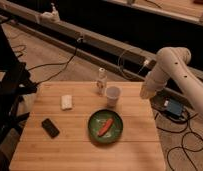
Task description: Move the arm in a circular motion
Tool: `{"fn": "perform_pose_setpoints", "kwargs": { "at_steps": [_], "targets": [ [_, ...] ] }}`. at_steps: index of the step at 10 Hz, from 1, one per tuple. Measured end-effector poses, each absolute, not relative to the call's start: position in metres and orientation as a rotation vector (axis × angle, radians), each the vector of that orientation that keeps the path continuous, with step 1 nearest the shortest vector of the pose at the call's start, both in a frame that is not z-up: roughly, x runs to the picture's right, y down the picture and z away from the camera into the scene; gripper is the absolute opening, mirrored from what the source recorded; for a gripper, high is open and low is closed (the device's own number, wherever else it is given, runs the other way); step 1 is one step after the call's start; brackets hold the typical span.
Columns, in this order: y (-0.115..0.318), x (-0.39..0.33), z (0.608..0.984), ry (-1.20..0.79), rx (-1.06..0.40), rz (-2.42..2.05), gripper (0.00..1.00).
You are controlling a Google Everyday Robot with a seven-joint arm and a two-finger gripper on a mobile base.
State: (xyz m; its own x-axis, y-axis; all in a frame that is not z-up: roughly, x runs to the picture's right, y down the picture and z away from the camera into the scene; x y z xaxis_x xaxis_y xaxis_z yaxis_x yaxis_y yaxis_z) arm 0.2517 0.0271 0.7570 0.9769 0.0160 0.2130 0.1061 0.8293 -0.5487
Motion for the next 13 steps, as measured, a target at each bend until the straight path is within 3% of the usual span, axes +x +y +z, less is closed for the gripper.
{"fn": "perform_pose_setpoints", "kwargs": {
  "at_steps": [4, 7, 10, 13],
  "targets": [
    [-0.024, 0.222, 0.803, -0.199, -0.511, -0.105, 0.00],
    [-0.042, 0.124, 0.793, -0.304, -0.473, -0.302, 0.00],
    [-0.006, 0.056, 0.752, -0.428, -0.510, -0.464, 0.00],
    [0.070, 0.043, 0.705, -0.531, -0.641, -0.546, 0.00]
  ]
}}
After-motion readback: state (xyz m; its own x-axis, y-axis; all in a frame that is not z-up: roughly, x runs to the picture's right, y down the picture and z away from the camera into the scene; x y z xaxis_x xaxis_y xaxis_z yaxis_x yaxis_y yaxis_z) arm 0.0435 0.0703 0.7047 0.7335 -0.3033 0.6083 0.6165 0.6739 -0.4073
